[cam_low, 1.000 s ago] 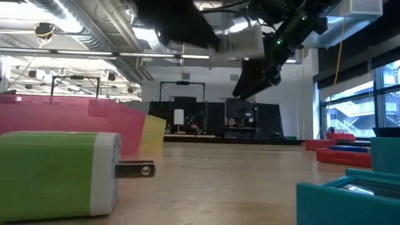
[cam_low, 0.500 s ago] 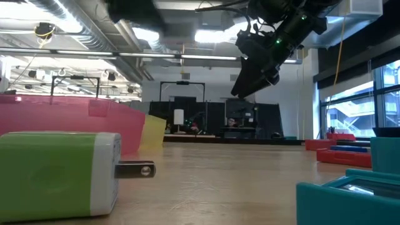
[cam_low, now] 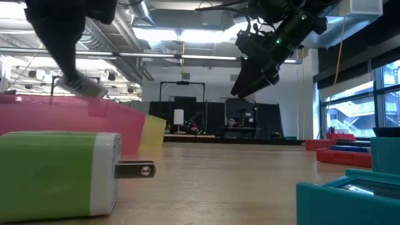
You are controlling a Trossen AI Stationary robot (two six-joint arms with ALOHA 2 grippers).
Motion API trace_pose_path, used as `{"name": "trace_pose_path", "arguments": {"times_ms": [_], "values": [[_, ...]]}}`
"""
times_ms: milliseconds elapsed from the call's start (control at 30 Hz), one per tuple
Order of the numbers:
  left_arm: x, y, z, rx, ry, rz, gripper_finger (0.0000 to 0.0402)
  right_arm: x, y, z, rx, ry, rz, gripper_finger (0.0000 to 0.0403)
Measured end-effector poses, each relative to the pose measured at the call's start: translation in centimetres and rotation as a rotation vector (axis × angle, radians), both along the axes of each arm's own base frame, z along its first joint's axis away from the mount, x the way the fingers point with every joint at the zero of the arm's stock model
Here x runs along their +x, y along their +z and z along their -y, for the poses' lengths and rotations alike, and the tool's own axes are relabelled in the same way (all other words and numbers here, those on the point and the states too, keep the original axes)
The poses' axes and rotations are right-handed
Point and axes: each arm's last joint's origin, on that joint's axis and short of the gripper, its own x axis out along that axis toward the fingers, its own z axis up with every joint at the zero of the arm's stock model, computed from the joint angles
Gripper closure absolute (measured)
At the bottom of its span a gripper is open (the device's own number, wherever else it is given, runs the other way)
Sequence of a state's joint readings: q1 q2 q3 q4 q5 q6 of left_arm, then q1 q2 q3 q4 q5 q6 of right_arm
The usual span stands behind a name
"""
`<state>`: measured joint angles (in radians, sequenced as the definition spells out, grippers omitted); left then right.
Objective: Pick & Place Office items
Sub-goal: Put the white timer into the red bin, then put the green charger adapter into the yellow bin
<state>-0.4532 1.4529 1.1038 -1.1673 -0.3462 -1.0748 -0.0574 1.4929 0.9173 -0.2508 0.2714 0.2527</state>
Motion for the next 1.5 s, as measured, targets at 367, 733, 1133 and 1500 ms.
{"name": "trace_pose_path", "arguments": {"times_ms": [367,733,1133,1500], "values": [[0.5,-1.5,0.6,0.003,-0.022,-0.091,0.0309,0.0,0.0,0.0,0.002,0.002,0.002,0.0140],[0.9,-2.2,0.6,0.013,-0.032,-0.127,0.0253,0.0,0.0,0.0,0.001,0.002,0.005,0.0140],[5.0,-1.6,1.1,0.003,-0.337,0.184,0.0239,0.0,0.0,0.0,0.001,0.001,0.005,0.0140],[7.1,1.0,6.1,-0.004,-0.763,0.610,0.0226,0.0,0.0,0.0,-0.001,0.000,0.005,0.0140]]}}
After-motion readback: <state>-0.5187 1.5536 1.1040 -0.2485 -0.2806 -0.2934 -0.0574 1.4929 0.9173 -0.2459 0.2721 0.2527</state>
